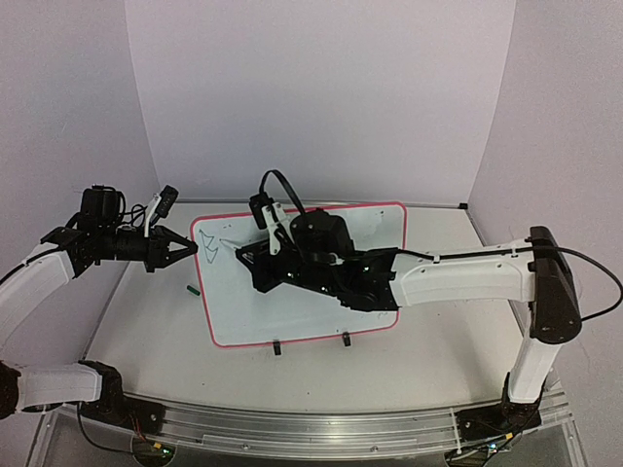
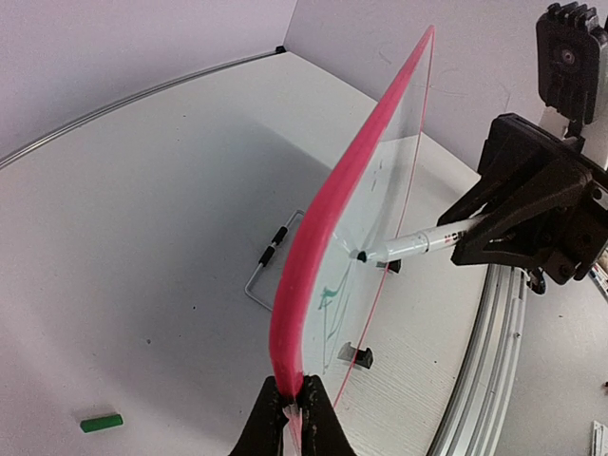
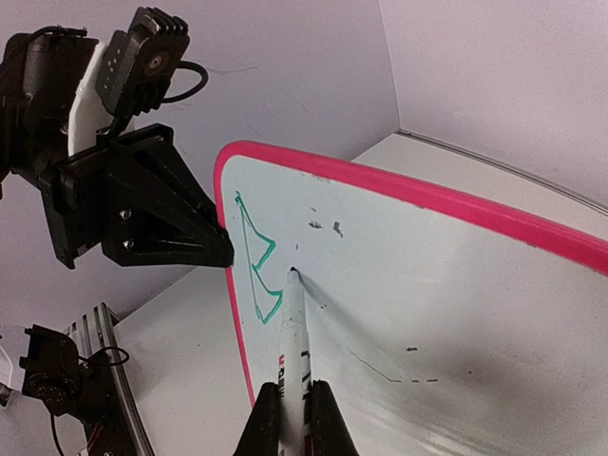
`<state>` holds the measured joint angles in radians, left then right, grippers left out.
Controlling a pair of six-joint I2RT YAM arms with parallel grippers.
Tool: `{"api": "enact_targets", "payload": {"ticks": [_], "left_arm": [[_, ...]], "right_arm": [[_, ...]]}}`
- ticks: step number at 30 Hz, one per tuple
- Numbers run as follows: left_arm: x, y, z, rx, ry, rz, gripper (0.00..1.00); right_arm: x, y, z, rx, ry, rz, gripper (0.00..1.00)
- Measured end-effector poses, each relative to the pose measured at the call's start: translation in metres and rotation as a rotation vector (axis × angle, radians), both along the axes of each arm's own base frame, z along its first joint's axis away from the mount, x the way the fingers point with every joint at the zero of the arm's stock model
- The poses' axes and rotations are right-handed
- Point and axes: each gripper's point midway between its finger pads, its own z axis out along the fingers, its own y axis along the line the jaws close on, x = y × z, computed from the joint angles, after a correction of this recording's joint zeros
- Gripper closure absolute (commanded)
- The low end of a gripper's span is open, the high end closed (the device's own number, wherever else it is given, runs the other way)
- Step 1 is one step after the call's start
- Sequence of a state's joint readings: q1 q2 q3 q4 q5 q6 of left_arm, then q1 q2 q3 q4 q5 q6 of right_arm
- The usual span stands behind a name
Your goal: Write a sentence on the whiteboard
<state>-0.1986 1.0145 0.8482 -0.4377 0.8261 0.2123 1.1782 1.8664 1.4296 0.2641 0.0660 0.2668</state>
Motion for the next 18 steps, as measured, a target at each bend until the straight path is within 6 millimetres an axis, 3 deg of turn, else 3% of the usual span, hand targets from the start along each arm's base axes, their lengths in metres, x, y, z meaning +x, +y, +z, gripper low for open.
{"api": "enact_targets", "payload": {"ticks": [6, 18], "left_arm": [[0.000, 0.000, 0.000, 0.000, 0.000, 0.000, 1.00], [0.001, 0.001, -0.001, 0.004, 0.001, 0.006, 1.00]], "right_arm": [[0.001, -0.001, -0.003, -0.004, 0.004, -0.009, 1.00], [-0.009, -0.006, -0.038, -0.050, 0.066, 0.023, 1.00]]}}
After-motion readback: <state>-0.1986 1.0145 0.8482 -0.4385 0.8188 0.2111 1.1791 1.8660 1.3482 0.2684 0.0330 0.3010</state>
